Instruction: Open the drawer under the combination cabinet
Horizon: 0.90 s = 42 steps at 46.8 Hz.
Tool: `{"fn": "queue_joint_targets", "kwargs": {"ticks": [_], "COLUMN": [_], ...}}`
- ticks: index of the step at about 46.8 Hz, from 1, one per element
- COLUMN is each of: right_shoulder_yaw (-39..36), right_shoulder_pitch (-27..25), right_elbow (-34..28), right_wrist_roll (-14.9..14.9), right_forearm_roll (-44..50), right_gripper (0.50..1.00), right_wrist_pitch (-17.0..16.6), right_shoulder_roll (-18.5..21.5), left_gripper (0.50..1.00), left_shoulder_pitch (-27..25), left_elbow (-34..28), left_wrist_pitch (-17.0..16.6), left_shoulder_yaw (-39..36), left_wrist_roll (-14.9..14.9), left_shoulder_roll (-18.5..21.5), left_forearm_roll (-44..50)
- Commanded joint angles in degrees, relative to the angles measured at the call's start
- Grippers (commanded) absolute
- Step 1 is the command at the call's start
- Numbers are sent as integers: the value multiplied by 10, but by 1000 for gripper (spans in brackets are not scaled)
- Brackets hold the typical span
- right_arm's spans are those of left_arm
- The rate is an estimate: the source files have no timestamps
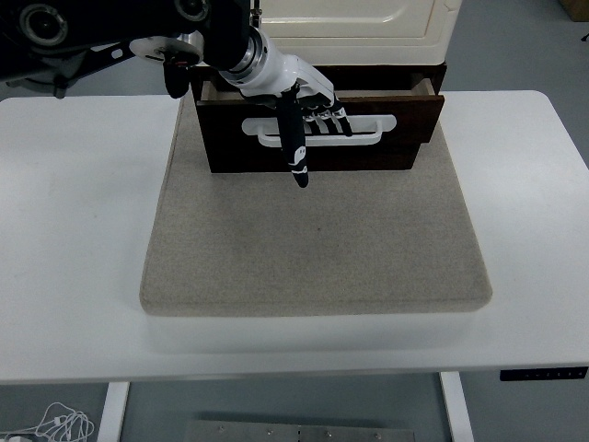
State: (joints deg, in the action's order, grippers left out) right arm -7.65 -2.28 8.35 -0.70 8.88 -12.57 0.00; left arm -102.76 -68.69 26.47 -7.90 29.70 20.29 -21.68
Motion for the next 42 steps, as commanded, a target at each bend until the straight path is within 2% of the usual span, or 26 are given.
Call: {"fn": "queue_joint_targets", "kwargs": {"ticks": [1, 9, 42], "right_shoulder_yaw": [0, 0, 0], "right_shoulder_pitch": [0, 0, 0], "right_elbow": [0, 0, 0], "right_wrist_roll": [0, 0, 0], "right_forearm_roll": [0, 0, 0], "right_gripper": [926, 926, 926], "right_wrist_pitch": [0, 0, 0], "right_shoulder_roll": [0, 0, 0], "left_gripper": [1000, 1000, 1000], "left_shoulder_pitch": [-2, -3, -9], "left_elbow": [-6, -8, -49], "left_wrist_pitch": [3, 15, 27], "left_shoulder_yaw": [0, 3, 8], "left_wrist_roll": [0, 0, 0], "left_shoulder_roll": [2, 3, 15], "left_forearm_roll": [1, 1, 3]}}
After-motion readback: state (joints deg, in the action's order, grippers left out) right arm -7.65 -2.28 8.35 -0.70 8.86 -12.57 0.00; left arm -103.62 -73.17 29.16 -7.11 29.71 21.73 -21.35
